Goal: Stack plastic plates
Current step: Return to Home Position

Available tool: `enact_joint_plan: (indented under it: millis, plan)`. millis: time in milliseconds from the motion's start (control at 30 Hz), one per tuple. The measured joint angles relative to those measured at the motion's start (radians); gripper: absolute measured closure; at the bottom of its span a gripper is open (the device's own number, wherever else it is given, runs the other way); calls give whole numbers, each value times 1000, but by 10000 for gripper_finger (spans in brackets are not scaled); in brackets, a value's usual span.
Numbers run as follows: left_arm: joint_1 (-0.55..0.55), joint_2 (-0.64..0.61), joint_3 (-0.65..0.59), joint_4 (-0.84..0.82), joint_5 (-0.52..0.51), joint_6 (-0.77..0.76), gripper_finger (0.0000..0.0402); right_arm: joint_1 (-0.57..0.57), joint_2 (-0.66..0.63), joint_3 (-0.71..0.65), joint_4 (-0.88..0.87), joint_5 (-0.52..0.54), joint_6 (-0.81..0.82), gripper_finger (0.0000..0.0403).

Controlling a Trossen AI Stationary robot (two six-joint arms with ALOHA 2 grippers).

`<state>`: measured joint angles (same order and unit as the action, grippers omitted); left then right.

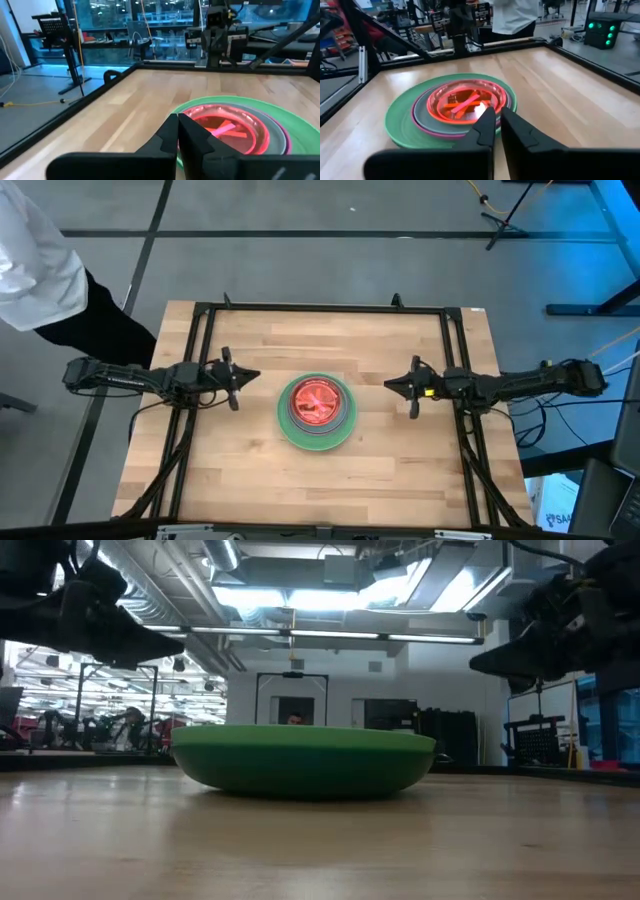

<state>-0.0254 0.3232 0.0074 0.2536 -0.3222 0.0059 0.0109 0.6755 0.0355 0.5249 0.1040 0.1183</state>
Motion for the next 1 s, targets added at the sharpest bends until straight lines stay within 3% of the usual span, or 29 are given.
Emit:
enact_joint_plan:
  millis: [233,667,1000]
  plan:
    - [0,-103,0,-37,9,-4,396,-74,-243,-28,-173,-69,17,400]
    - [-1,-323,0,-189,52,-32,395,-84,-651,-28,-499,-68,23,396]
    - [-1,-321,4,-213,52,-2,395,-84,-658,-28,-509,-101,33,395]
